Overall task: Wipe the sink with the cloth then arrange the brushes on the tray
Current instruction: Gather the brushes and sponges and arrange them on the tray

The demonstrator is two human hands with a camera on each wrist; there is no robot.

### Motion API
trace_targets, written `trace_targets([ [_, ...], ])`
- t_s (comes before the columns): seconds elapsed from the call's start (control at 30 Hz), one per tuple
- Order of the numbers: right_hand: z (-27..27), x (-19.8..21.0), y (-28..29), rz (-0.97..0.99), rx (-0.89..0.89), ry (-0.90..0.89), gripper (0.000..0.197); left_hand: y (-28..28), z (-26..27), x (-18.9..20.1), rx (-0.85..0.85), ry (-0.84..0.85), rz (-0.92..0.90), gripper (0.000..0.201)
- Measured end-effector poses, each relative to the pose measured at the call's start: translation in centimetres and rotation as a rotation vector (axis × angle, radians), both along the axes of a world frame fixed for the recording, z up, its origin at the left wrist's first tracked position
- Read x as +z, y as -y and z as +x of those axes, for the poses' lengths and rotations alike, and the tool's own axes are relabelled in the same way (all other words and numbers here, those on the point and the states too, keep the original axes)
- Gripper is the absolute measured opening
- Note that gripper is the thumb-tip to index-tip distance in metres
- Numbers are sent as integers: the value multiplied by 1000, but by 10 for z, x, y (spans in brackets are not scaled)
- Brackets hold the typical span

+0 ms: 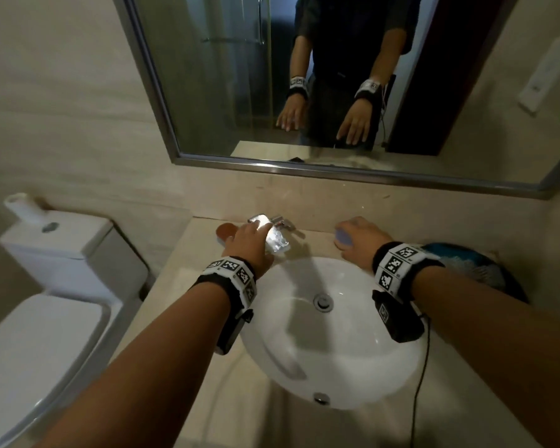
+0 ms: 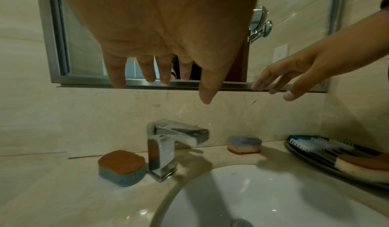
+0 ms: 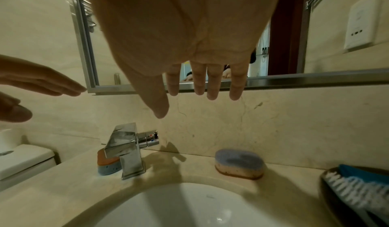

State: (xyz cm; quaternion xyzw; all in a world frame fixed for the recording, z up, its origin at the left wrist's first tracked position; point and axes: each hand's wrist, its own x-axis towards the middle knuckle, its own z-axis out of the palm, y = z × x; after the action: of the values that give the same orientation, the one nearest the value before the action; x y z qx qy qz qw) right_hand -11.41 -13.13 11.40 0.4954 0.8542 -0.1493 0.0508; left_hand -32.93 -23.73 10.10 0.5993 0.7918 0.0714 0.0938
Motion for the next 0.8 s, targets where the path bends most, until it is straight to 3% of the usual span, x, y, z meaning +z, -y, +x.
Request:
trace_targets([
  [0.3, -53, -36, -23, -45, -118, 82, 61, -21, -85, -43, -9, 27, -136, 60],
  [0.5, -49, -65, -38, -106, -166, 158, 68, -42, -97, -75, -16, 72, -258, 69],
  [0.8, -40, -105, -70, -161, -220, 143, 69, -78, -108, -111, 5, 61, -302, 70],
])
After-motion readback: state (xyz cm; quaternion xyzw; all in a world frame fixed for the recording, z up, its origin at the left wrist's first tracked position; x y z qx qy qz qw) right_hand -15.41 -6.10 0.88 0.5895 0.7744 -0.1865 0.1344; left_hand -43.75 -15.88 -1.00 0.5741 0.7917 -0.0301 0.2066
